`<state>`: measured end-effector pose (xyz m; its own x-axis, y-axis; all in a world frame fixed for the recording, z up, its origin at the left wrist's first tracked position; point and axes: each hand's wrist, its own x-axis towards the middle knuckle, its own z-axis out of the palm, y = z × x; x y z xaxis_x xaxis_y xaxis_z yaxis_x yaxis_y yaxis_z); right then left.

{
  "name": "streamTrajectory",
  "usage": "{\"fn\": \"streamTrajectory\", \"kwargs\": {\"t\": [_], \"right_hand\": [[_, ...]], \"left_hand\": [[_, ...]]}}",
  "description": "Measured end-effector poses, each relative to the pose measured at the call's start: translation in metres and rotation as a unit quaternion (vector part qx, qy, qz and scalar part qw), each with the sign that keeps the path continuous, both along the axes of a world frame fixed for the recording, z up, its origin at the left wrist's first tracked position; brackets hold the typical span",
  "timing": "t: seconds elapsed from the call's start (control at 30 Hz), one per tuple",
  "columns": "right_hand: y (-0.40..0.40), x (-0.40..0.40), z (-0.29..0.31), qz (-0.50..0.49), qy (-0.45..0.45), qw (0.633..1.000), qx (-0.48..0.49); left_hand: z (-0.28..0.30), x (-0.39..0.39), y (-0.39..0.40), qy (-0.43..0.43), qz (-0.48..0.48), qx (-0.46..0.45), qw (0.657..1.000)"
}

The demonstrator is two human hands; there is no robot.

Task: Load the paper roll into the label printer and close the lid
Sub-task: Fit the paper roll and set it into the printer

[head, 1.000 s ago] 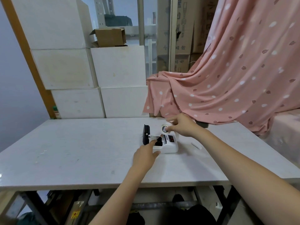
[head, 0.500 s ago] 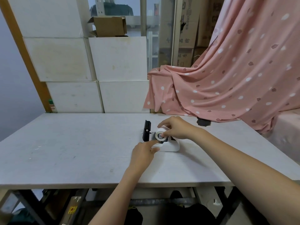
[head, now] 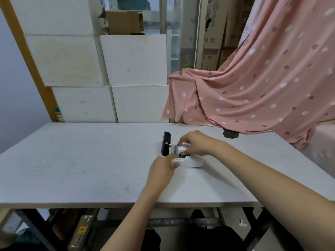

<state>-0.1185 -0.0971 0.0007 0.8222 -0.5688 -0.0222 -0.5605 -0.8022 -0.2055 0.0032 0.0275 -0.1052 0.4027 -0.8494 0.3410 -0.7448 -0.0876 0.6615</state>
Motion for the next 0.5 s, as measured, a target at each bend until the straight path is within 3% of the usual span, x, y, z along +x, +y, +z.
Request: {"fn": "streamTrajectory", "kwargs": {"t": [0.5], "right_hand": [[0.007, -0.006, -0.001, 0.006, 0.014, 1.0, 0.025]], "left_hand": [[0.005, -0.008, 0.01, -0.048, 0.003, -0.011, 0.999]]}}
